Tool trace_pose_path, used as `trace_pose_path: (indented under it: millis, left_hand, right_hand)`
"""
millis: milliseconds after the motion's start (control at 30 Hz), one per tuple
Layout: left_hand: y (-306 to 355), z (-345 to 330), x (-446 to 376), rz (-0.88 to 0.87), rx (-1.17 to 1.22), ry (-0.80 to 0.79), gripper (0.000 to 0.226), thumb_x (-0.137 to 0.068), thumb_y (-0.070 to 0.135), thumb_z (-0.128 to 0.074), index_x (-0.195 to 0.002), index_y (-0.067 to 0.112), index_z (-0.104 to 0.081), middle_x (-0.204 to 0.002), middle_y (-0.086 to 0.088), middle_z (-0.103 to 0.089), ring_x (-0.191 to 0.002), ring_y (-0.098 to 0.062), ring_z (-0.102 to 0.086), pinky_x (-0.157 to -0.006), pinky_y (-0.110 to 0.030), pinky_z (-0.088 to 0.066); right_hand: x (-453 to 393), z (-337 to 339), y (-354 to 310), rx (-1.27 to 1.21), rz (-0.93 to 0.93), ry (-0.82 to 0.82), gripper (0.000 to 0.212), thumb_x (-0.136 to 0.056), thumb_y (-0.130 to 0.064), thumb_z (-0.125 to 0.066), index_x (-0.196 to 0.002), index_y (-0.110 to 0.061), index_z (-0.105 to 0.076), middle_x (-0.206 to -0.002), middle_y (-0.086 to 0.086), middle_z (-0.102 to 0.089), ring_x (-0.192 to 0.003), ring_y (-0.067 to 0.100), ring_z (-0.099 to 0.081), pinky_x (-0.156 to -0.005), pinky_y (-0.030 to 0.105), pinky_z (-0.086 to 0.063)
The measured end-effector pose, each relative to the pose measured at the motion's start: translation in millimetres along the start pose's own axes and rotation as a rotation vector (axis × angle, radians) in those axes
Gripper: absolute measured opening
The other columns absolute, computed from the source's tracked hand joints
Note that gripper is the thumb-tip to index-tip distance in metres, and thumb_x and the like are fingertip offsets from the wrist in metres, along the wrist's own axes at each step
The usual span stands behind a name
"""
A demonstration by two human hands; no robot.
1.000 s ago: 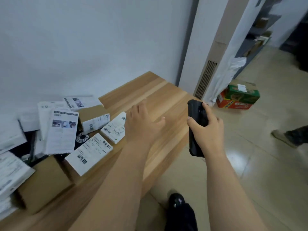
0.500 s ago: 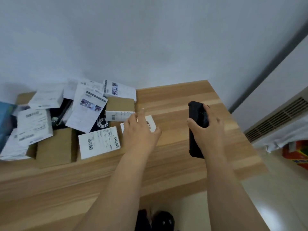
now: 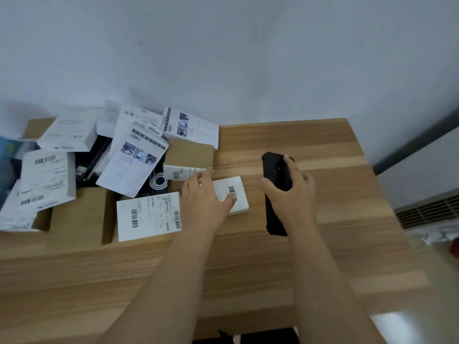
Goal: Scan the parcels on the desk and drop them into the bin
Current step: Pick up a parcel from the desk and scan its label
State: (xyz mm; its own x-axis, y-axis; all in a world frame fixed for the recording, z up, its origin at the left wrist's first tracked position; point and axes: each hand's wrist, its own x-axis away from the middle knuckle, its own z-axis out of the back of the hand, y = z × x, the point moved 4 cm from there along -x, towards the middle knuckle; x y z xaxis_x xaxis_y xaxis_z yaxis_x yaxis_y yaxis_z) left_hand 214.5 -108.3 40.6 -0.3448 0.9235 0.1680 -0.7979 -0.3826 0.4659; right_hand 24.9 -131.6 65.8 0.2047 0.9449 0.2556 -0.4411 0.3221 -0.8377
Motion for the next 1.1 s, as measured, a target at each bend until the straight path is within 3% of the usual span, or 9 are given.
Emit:
trace_pose_path:
  millis: [100,200,400,600,833,1000,1100]
  left_hand:
    - [-9,-22,-9,0.063,0.049,-0.043,0.08,-0.084,0.045,-0.069,-0.151,0.025,-0.029,-0.151,-0.006,-0.031,-0.137,-0.026,-0.027,-0.112,-0.045,-0.033]
    - [-15,-47,-17,0.115,0.019,-0.094,0.082,-0.086,0.046,-0.066,-0.153,0.025,-0.024,-0.157,-0.007,-0.023,-0.143,-0.026,-0.019,-0.116,-0.043,-0.024]
    - [-15,-88,-31,0.168,-0.092,-0.236,0.085,-0.091,0.056,-0.058,-0.157,0.031,-0.012,-0.164,-0.008,0.005,-0.15,-0.035,0.001,-0.121,-0.051,-0.011]
    - [-19,-121,-14,0.173,-0.225,-0.365,0.089,-0.089,0.071,-0.043,-0.154,0.04,0.01,-0.159,-0.009,0.031,-0.147,-0.04,0.018,-0.119,-0.056,0.001]
    - [1,-128,20,0.166,-0.307,-0.353,0.103,-0.084,0.065,-0.058,-0.153,0.04,0.015,-0.161,-0.011,0.019,-0.146,-0.04,-0.006,-0.12,-0.054,-0.012]
    - [-25,-115,5,0.205,-0.302,-0.333,0.133,-0.072,0.058,-0.078,-0.152,0.025,0.024,-0.159,-0.014,0.022,-0.148,-0.039,0.013,-0.119,-0.058,-0.008]
    - [-34,-117,-8,0.202,-0.272,-0.382,0.139,-0.07,0.05,-0.082,-0.15,0.025,0.029,-0.158,-0.011,0.029,-0.147,-0.037,0.022,-0.119,-0.059,-0.006]
  right_hand:
    - [-20,-10,11,0.008,-0.035,-0.054,0.071,-0.086,-0.044,-0.07,-0.148,-0.05,-0.036,-0.13,-0.01,-0.033,-0.106,0.009,-0.045,-0.08,0.028,-0.038]
    - [-38,-21,22,0.042,-0.069,-0.128,0.071,-0.087,-0.046,-0.069,-0.149,-0.049,-0.034,-0.138,-0.006,-0.033,-0.107,0.011,-0.045,-0.082,0.029,-0.038]
    - [-62,-31,46,0.063,-0.114,-0.215,0.072,-0.089,-0.041,-0.07,-0.15,-0.048,-0.033,-0.143,-0.003,-0.031,-0.107,0.01,-0.043,-0.083,0.028,-0.037]
    - [-75,-29,64,0.077,-0.107,-0.243,0.071,-0.088,-0.04,-0.07,-0.149,-0.048,-0.034,-0.144,-0.003,-0.031,-0.109,0.01,-0.043,-0.082,0.026,-0.037]
    - [-73,-23,63,0.108,-0.079,-0.275,0.073,-0.087,-0.04,-0.071,-0.15,-0.046,-0.034,-0.145,-0.001,-0.031,-0.109,0.011,-0.043,-0.085,0.03,-0.039]
    - [-71,-21,60,0.106,-0.067,-0.291,0.072,-0.088,-0.037,-0.071,-0.15,-0.044,-0.035,-0.142,-0.002,-0.033,-0.105,0.008,-0.042,-0.084,0.028,-0.036]
    - [-67,-25,67,0.114,-0.083,-0.31,0.073,-0.088,-0.037,-0.071,-0.15,-0.045,-0.035,-0.142,-0.003,-0.032,-0.108,0.01,-0.043,-0.082,0.028,-0.038]
